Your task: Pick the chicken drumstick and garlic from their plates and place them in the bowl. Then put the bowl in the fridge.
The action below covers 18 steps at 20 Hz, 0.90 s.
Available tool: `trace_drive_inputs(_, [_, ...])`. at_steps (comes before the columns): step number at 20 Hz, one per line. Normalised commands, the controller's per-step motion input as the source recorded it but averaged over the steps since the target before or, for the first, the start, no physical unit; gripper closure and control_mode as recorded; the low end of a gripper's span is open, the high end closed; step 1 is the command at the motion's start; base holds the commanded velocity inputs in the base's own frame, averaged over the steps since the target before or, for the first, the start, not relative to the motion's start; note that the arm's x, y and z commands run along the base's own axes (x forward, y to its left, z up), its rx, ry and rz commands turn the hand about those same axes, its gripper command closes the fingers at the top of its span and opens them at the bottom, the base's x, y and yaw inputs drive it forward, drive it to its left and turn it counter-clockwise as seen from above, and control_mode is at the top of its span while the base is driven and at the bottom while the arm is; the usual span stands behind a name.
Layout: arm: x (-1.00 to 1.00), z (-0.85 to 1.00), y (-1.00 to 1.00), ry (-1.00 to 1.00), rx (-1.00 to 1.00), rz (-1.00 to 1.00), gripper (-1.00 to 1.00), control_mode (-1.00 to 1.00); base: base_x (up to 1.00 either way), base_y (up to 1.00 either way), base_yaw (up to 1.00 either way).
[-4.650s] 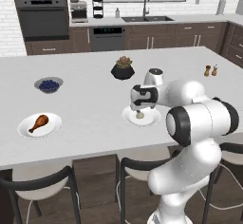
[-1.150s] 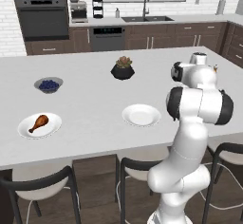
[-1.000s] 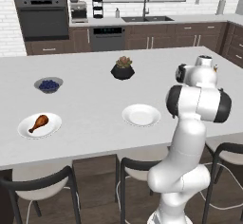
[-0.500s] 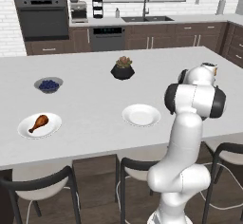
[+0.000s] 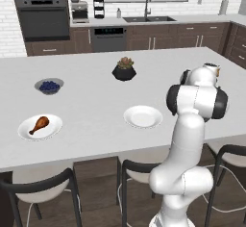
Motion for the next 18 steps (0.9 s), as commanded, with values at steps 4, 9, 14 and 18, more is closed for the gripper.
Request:
trace_drive_inputs(4, [-0.04, 0.46, 0.19, 0.0, -0.05, 0.0, -1.0, -1.0, 0.0, 0.0, 0.0])
trace_drive_inputs(9, [-0.42, 0.87, 1.0, 0.13, -0.14, 0.0, -1.0, -1.0, 0.0, 0.0, 0.0])
trace_drive_inputs(14, [-0.57, 0.67, 1.0, 0.0, -0.05, 0.0, -1.0, -1.0, 0.0, 0.0, 0.0])
trace_drive_inputs(18, [-0.97, 0.18, 1.0, -0.17, 0.0, 0.0, -1.0, -1.0, 0.0, 0.0, 0.0])
